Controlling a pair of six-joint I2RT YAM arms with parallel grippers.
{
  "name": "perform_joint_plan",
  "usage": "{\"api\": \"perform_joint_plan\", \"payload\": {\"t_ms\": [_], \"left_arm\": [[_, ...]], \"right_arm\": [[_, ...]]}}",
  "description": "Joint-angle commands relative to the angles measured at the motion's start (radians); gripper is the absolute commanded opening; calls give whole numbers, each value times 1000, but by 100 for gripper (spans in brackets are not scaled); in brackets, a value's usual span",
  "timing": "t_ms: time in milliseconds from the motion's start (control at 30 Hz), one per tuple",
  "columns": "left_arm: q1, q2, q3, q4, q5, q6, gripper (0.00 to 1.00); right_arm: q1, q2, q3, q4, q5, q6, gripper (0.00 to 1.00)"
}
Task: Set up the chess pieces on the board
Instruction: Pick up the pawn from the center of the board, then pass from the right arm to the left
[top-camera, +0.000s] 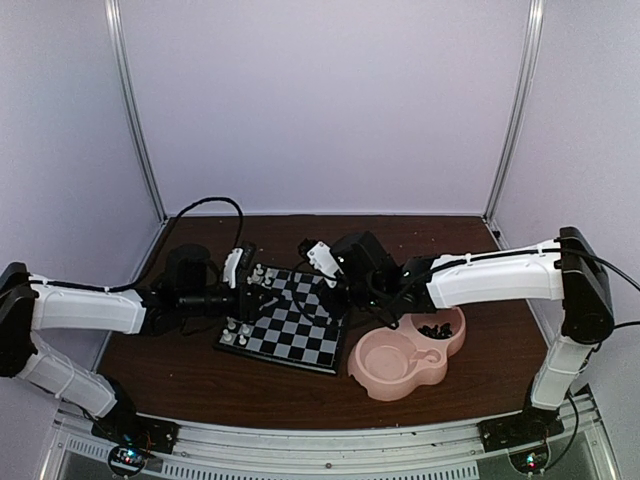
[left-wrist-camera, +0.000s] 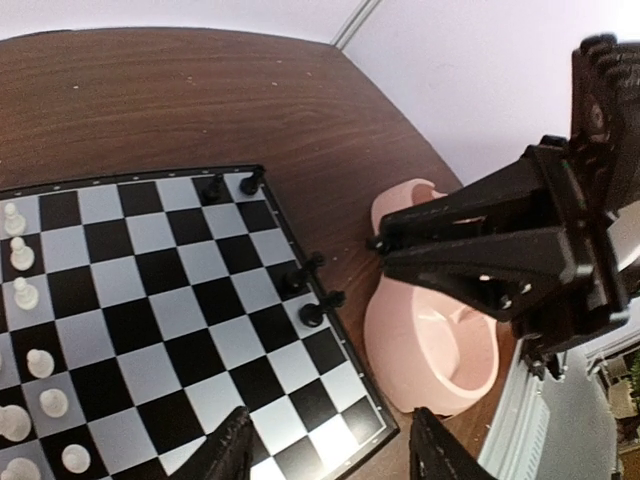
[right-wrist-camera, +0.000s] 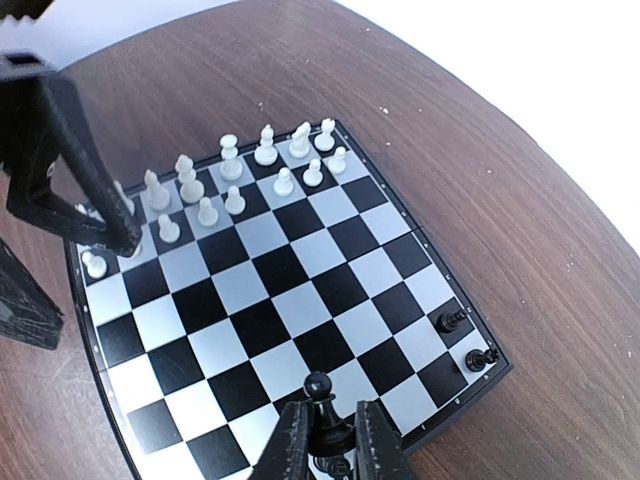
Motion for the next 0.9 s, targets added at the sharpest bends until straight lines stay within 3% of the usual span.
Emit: {"api": "perform_joint_plan", "payload": {"t_ms": [0,167,467,867], "left_arm": [[29,64,-5,220,195,-93,52],[70,151,-3,339,301,-181,44],[73,189,20,349,341,-208,47],[73,245,35,394,382,-251,40]], "right_arm": [[10,-29,-14,39,-32,-72,12],[38,-15,-6,37,-22,-103,12],[63,2,6,31,-50,-122,12],[107,38,43,8,-36,-151,12]]}}
